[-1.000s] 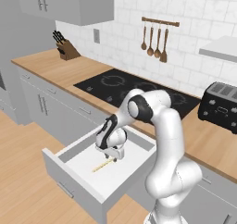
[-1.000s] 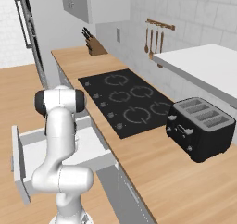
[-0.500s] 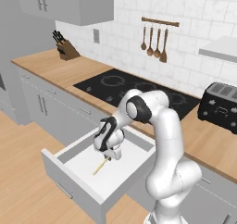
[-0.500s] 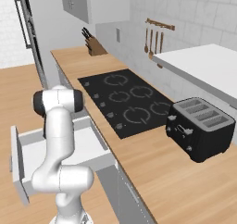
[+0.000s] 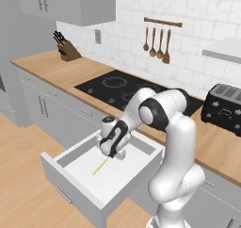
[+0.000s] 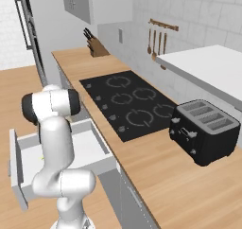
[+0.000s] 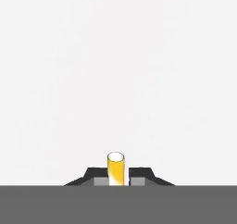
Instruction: Take a straw from the drawer in front and place it inside the glass cup on the dining counter.
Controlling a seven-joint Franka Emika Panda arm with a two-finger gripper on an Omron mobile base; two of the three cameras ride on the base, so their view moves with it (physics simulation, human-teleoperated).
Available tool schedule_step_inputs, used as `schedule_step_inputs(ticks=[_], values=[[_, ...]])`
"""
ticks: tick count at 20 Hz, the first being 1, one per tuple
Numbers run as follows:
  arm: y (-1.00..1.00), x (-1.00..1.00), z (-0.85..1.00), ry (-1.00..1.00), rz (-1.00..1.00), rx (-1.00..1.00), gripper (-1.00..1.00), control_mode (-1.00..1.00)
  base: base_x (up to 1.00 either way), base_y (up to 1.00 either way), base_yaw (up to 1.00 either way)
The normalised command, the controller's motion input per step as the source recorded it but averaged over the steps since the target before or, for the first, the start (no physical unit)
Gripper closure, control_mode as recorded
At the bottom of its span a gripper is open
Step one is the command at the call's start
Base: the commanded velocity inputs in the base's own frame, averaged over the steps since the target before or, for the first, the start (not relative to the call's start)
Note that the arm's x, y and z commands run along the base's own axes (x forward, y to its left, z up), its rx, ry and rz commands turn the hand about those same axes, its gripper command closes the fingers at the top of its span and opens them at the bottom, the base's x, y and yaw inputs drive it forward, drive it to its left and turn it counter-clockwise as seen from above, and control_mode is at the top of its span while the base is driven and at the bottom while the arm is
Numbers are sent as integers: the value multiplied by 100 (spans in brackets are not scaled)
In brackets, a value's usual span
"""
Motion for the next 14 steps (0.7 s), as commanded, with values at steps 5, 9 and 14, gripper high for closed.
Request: schedule_step_inputs(ticks=[5,9,14], values=[[-27,-25,100,-22,0,12,100,-100,0,0,0],[-16,0,100,-7,0,18,100,-100,0,0,0],[2,41,100,0,0,18,100,-100,0,0,0]])
